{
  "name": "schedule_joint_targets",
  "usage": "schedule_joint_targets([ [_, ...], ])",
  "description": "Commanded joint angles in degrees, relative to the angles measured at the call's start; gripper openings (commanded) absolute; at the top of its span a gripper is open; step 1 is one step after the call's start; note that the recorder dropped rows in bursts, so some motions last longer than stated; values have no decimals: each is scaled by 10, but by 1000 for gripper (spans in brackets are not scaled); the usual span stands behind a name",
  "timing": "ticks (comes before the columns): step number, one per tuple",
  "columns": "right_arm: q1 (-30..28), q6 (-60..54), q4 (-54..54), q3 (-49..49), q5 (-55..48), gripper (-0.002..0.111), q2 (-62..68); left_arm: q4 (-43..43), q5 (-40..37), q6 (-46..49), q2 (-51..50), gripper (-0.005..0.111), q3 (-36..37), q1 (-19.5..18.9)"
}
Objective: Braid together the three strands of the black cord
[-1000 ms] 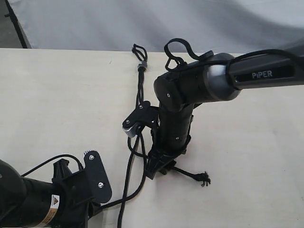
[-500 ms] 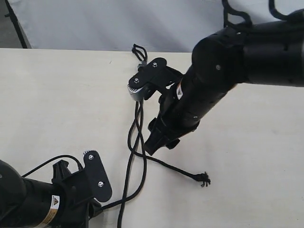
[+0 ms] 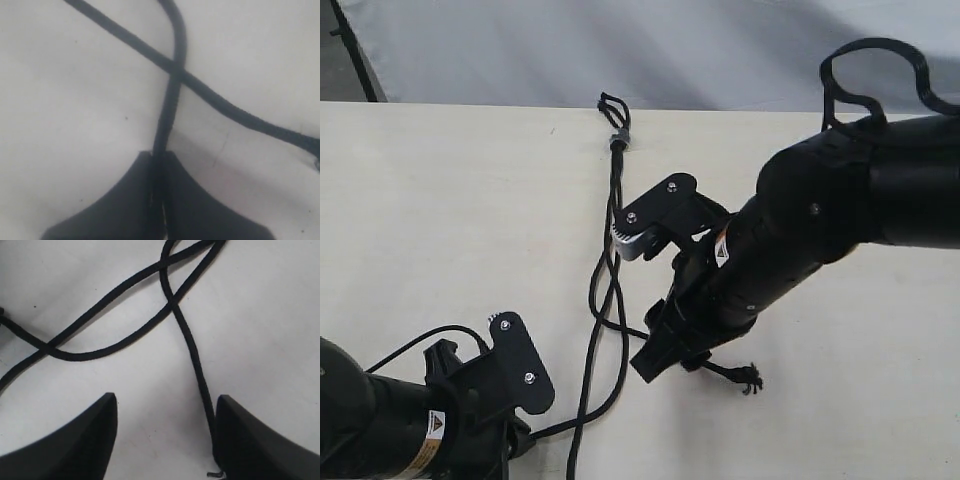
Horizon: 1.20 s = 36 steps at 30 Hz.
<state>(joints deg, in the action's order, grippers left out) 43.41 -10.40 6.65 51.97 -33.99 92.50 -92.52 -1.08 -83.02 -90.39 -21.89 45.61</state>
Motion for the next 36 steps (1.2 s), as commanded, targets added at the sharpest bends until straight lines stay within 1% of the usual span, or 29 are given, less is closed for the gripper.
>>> schedule_joint_targets([
  [1, 1, -21, 39, -15, 11, 56, -5, 2, 4, -11, -9, 22, 12, 2],
  [5, 33, -89, 119, -46, 51, 56, -5, 2, 4, -24, -9, 29, 12, 2],
  [8, 69, -89, 125, -74, 90, 56, -5, 6, -11, -47, -9, 33, 12, 2],
  [11, 92, -84, 150, -95, 133, 56, -5, 16, -21, -64, -9, 40, 12, 2],
  [14, 122, -84, 188, -115, 170, 56, -5, 17, -21, -77, -9, 50, 12, 2],
  [19, 193, -83, 223, -141, 240, 56, 3, 17, -21, -77, -9, 68, 12, 2],
  [22, 227, -83, 239, -141, 266, 56, 13, 17, -21, -77, -9, 75, 12, 2],
  [26, 252, -76, 241, -141, 291, 56, 40, 17, -21, -77, -9, 76, 12, 2],
  [36, 253, -68, 241, -141, 295, 56, 77, 17, -21, -77, -9, 76, 12, 2],
])
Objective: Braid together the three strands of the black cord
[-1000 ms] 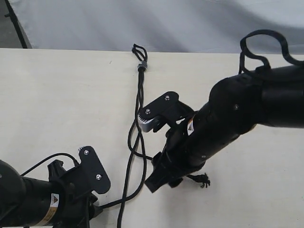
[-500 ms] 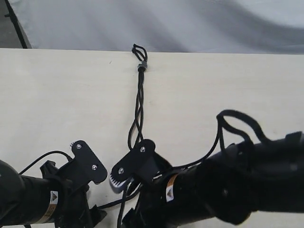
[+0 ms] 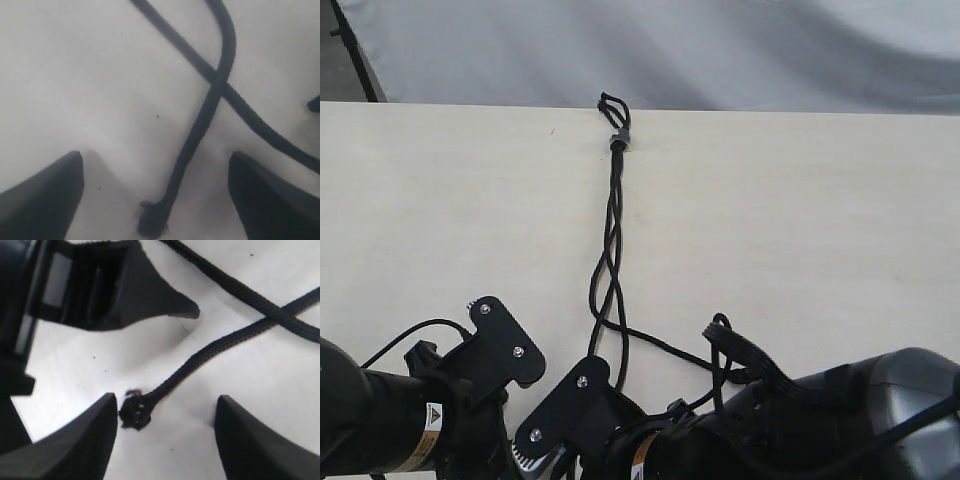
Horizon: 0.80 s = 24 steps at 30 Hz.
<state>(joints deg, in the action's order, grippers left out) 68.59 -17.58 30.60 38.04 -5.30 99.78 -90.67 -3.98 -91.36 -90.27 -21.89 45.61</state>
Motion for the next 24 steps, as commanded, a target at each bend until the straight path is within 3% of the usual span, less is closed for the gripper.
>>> schedule_joint_targets([
  [1, 1, 4, 2, -2, 11, 56, 4, -2, 8, 6, -10, 76, 12, 2],
  [5, 1, 3, 1, -2, 20, 52, 4, -2, 8, 6, -10, 76, 12, 2],
  [17, 1, 2, -3, -2, 12, 0, 4, -2, 8, 7, -10, 76, 12, 2],
  [22, -2, -13, -26, -1, -35, 0, -11, -2, 8, 7, -10, 76, 12, 2],
  [24, -31, -13, -73, -1, -74, 0, -53, -2, 11, 7, -10, 76, 12, 2],
])
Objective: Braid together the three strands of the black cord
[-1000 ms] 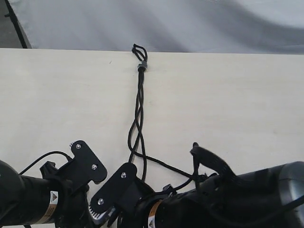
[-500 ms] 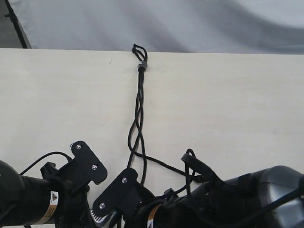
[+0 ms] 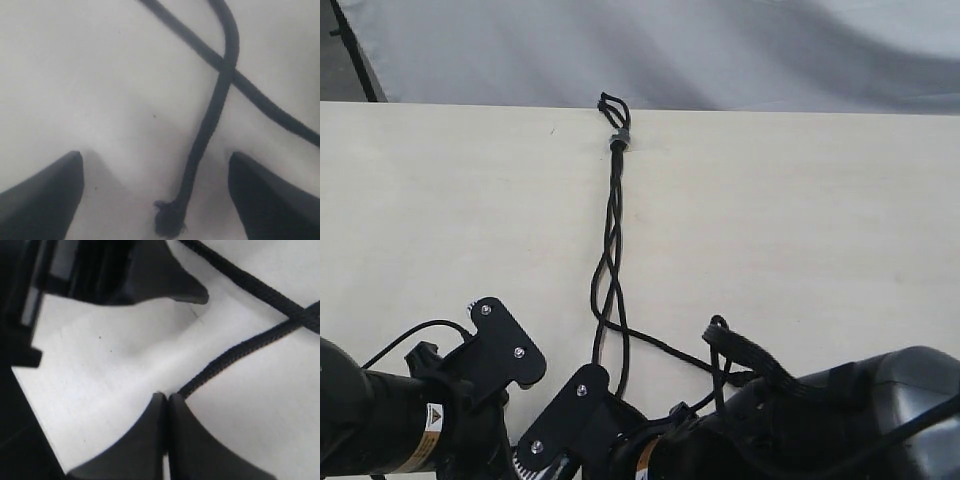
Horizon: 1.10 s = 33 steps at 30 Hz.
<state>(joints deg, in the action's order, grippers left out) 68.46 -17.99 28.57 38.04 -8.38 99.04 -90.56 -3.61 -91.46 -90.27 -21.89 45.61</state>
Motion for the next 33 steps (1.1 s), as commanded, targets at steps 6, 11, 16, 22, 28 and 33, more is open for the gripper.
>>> schedule_joint_targets([
  [6, -184, -8, -167, -1, -143, 0, -121, -3, 7, 9, -10, 76, 12, 2],
  [11, -217, -24, -167, -1, -145, 0, -100, -3, 10, 9, -10, 73, 12, 2],
  [16, -217, -27, -167, -1, -145, 0, -94, -3, 17, 27, -10, 34, 12, 2],
  [22, -217, -29, -167, -1, -142, 0, -95, -3, 17, 29, -10, 0, 12, 2],
  [28, -217, -37, -171, -1, -142, 0, -95, -3, 22, 28, -10, 0, 12, 2],
  [33, -217, -45, -281, -1, -120, 0, -97, -3, 21, 28, -10, 0, 15, 2],
])
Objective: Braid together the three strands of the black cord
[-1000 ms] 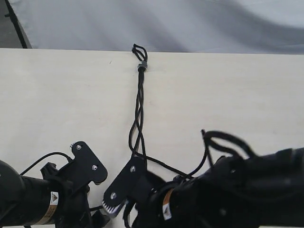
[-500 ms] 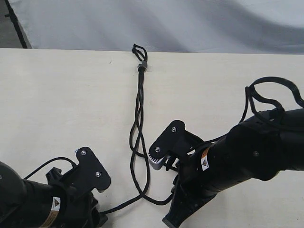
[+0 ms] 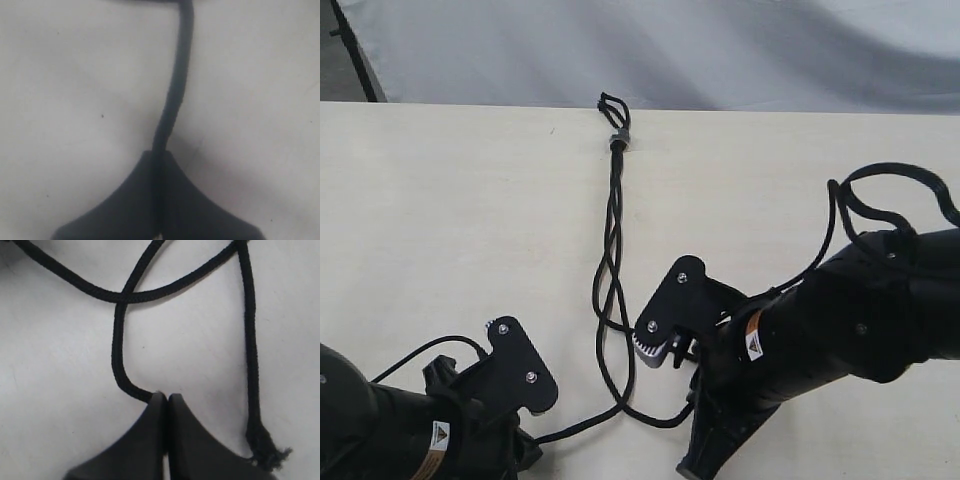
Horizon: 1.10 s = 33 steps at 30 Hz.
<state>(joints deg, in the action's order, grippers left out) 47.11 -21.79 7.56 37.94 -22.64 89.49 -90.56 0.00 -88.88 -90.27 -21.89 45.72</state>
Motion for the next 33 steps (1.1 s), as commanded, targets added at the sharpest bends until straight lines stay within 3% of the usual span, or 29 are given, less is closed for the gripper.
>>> schedule_joint_targets([
  [1, -4, -7, -92, 0, 49, 0, -1, -3, -15, 2, -10, 0, 15, 1],
  [5, -19, -7, -187, 0, 96, 0, 8, -3, -13, 1, -10, 0, 14, 1],
  [11, -131, -7, -192, 0, 171, 0, 60, -3, 0, 3, -10, 0, 21, 1],
  [18, -168, -7, -192, 0, 195, 0, 138, -3, 0, 3, -10, 0, 21, 1],
  [33, -168, -5, -102, 28, -118, 0, 156, -3, 14, -11, -10, 0, 21, 1],
])
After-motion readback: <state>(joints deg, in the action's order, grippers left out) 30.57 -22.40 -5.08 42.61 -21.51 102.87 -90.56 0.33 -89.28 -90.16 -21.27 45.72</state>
